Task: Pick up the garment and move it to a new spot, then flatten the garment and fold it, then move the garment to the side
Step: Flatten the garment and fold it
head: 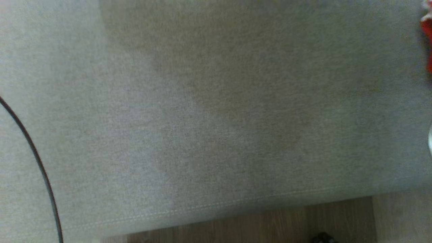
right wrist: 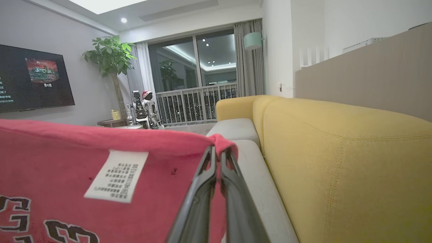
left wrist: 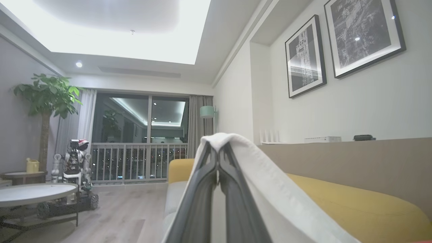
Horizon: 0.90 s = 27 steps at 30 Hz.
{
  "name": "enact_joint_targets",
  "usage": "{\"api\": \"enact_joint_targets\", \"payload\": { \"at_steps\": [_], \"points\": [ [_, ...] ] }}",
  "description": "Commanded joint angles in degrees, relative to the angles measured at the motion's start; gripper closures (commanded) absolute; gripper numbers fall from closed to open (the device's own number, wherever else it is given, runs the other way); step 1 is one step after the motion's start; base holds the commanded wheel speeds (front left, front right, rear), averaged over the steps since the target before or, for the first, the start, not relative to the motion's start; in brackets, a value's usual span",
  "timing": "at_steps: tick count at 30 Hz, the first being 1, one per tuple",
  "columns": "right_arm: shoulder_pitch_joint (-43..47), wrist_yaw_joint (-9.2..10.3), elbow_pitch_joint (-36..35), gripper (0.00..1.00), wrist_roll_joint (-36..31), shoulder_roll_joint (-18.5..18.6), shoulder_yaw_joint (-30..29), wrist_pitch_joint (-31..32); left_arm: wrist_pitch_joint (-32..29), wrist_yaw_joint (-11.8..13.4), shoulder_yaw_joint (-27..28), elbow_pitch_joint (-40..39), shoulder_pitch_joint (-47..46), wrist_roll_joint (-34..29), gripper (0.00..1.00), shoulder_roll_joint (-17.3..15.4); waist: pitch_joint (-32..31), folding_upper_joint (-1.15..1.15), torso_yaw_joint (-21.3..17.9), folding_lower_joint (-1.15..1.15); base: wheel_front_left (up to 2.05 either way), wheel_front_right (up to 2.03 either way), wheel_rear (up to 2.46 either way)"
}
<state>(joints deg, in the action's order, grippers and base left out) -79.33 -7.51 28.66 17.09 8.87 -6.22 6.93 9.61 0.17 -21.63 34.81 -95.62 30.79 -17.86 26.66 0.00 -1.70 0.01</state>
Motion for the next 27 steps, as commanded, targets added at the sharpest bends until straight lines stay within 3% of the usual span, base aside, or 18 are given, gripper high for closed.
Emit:
{"api": "enact_joint_targets", "payload": {
  "at_steps": [1,8,11,16,20,24,27],
  "points": [
    [-4.3,0.02,0.1,1.0,-0.7,-0.4,1.3,-3.4,3.0,-1.0,0.0,0.8,-4.7,-2.5,1.0,-2.8,5.4,0.0,0.9,-0.01,0.0,0.0,0.0],
    [-7.6,0.02,5.8,1.0,-0.8,1.4,7.7,-11.4,5.3,-4.2,1.5,2.6,-4.4,-4.0,1.0,-1.8,9.1,0.0,2.7,-0.01,0.0,0.0,0.0],
    [-6.2,0.02,9.1,1.0,0.3,2.5,10.9,-14.0,5.4,-5.5,3.5,0.7,2.1,-3.6,1.0,-1.2,9.7,0.0,3.3,-0.01,0.0,0.0,0.0],
    [-0.6,0.02,13.8,1.0,4.6,4.4,13.2,-16.7,5.4,-7.1,5.1,-2.5,18.0,-1.1,1.0,-0.4,7.8,0.0,3.6,-0.01,0.0,0.0,0.0],
    [7.6,0.02,15.7,1.0,8.6,6.4,14.9,-14.5,5.4,-7.5,3.8,-5.6,32.9,2.9,1.0,-1.1,3.9,0.0,3.7,-0.01,0.0,0.0,0.0],
    [21.4,0.02,13.2,1.0,11.7,9.0,13.5,-13.3,4.6,-7.6,3.3,-14.2,52.9,8.8,1.0,-2.9,-1.6,0.0,3.6,-0.01,0.0,0.0,0.0],
    [30.7,0.02,9.8,1.0,12.1,8.7,11.4,-13.0,3.5,-6.0,4.2,-19.9,63.2,11.7,1.0,-3.7,-4.5,0.0,3.3,-0.01,0.0,0.0,0.0]
  ]
}}
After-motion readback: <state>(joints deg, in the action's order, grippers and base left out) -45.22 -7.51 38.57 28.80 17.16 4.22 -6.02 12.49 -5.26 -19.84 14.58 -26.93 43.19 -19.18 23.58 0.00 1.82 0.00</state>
